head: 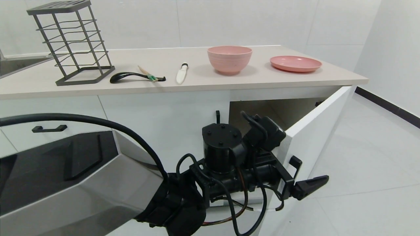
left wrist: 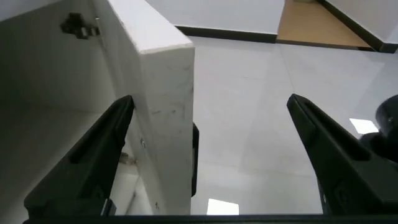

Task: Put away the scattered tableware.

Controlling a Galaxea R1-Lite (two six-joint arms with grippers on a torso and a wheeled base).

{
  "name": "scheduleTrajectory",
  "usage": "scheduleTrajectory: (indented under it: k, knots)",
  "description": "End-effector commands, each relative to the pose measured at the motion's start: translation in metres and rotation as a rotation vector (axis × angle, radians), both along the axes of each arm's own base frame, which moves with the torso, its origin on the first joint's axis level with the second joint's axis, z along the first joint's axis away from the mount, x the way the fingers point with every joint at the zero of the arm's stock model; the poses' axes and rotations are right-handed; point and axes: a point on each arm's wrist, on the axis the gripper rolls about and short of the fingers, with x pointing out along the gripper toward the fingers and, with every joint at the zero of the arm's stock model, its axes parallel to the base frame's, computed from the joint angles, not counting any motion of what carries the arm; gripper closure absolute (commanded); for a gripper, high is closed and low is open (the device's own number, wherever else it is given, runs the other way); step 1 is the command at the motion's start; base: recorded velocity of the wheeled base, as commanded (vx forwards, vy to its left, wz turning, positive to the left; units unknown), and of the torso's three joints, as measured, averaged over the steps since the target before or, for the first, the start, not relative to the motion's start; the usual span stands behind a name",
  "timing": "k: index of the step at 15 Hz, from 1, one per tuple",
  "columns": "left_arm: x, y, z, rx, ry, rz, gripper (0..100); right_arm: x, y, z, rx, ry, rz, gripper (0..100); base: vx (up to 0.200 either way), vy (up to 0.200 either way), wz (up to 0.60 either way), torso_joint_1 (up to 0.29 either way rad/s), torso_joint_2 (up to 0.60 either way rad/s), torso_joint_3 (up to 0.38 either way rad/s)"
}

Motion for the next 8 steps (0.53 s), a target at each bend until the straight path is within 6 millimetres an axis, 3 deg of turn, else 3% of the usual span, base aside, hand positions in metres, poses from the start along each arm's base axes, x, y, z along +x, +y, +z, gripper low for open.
scheduleTrajectory:
  k: [1, 4, 8]
  knots:
    - [-0.008, -0.005, -0.006, 0.013, 0.009, -0.02, 0, -0.001, 0.0, 0.0, 0.0, -0.001, 0.0, 0, 0.0, 0.0, 0.0, 0.0, 0.0, 0.0]
    - [-0.023, -0.017, -0.011, 0.014, 0.01, -0.068, 0, -0.001, 0.0, 0.0, -0.001, -0.004, 0.0, 0, 0.0, 0.0, 0.0, 0.0, 0.0, 0.0]
    - [-0.03, -0.023, -0.016, 0.022, 0.016, -0.088, 0, -0.006, 0.001, 0.003, -0.005, -0.027, 0.0, 0, 0.0, 0.0, 0.0, 0.0, 0.0, 0.0]
